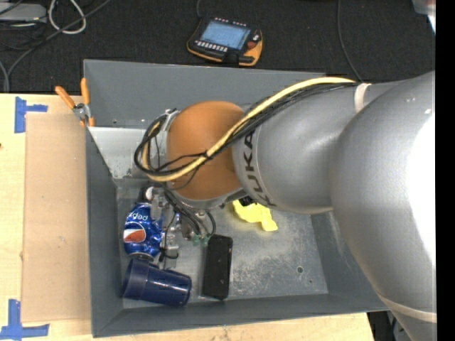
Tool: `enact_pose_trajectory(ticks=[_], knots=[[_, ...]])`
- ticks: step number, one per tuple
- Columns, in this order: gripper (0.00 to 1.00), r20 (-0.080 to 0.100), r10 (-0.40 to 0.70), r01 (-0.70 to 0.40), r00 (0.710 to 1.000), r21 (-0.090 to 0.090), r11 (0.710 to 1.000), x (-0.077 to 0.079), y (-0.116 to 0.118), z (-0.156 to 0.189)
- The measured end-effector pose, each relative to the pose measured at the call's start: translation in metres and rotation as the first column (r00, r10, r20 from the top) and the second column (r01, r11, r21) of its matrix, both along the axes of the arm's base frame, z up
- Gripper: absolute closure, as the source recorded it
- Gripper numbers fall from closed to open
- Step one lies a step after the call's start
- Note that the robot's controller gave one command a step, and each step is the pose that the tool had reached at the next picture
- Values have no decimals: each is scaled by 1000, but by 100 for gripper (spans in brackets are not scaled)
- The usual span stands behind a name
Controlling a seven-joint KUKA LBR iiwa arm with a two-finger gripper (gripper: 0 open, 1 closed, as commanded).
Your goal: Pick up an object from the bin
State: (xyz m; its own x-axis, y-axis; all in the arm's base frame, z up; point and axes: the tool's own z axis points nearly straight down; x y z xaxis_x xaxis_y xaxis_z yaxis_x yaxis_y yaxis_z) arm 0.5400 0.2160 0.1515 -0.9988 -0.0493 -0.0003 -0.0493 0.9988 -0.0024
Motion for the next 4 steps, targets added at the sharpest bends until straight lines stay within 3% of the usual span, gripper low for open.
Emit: enact_pose_trajectory(ticks=[1, 2, 3, 4], knots=[[0, 1, 70, -70, 998, 5, 998, -7, 7, -40], [0, 6, 225, -225, 974, 2, 974, 19, 5, -49], [100, 7, 401, -401, 916, 4, 916, 17, 27, -80], [100, 7, 400, -400, 917, 4, 917, 17, 27, -80]])
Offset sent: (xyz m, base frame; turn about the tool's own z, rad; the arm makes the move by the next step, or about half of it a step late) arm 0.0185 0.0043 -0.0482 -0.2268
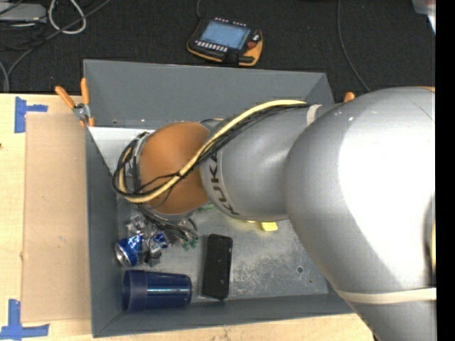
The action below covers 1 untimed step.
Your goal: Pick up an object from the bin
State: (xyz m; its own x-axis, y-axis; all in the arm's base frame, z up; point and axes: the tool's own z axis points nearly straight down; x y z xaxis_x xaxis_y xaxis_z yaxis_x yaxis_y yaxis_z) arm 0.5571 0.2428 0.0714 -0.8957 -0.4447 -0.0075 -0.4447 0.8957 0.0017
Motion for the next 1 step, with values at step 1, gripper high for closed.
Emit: enact_pose_trajectory(ticks=[1], knots=[[100, 2, -24, 24, 1000, 3, 1000, -4, -2, 34]])
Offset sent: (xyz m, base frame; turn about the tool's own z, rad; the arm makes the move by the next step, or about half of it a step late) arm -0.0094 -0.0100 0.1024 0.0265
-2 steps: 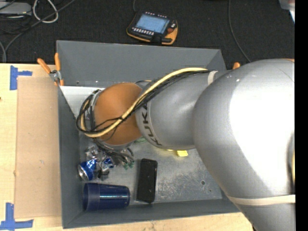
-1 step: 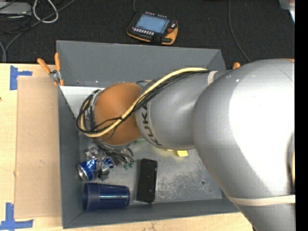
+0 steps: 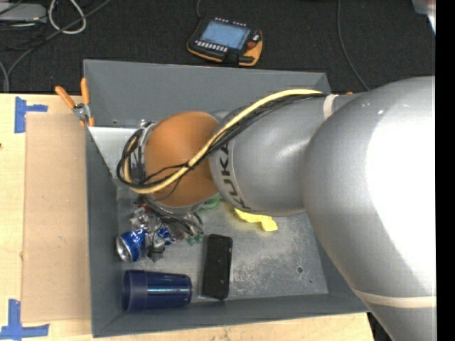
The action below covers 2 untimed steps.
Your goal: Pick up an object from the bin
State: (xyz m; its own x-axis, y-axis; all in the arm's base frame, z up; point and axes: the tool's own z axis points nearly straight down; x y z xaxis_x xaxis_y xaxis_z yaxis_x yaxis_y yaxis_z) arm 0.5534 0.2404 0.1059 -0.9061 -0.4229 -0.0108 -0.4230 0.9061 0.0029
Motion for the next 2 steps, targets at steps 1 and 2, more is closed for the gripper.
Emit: enact_pose_trajectory(ticks=[1, 2], knots=[[100, -2, -5, 5, 1000, -1, 1000, -4, -7, 72], [100, -7, 129, -129, 992, -3, 992, -2, -9, -3]])
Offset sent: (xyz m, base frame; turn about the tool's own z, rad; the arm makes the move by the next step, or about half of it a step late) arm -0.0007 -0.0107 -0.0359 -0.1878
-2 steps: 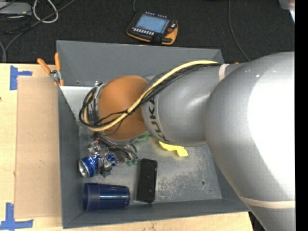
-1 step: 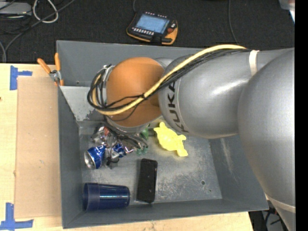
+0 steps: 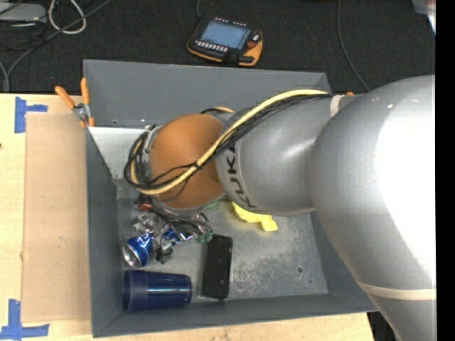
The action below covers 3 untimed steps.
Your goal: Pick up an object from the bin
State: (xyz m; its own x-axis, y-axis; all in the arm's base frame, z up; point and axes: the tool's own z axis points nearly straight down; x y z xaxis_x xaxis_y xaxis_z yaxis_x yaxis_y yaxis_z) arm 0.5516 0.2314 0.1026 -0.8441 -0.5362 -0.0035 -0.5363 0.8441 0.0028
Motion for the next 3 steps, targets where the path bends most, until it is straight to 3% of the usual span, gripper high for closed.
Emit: enact_pose_trajectory(ticks=[1, 2, 3], knots=[[100, -3, 0, 0, 1000, -1, 1000, -1, -2, 76], [100, 4, 9, -9, 1000, 2, 1000, 5, 1, 102], [100, 4, 401, -401, 916, 0, 916, -11, 6, 53]])
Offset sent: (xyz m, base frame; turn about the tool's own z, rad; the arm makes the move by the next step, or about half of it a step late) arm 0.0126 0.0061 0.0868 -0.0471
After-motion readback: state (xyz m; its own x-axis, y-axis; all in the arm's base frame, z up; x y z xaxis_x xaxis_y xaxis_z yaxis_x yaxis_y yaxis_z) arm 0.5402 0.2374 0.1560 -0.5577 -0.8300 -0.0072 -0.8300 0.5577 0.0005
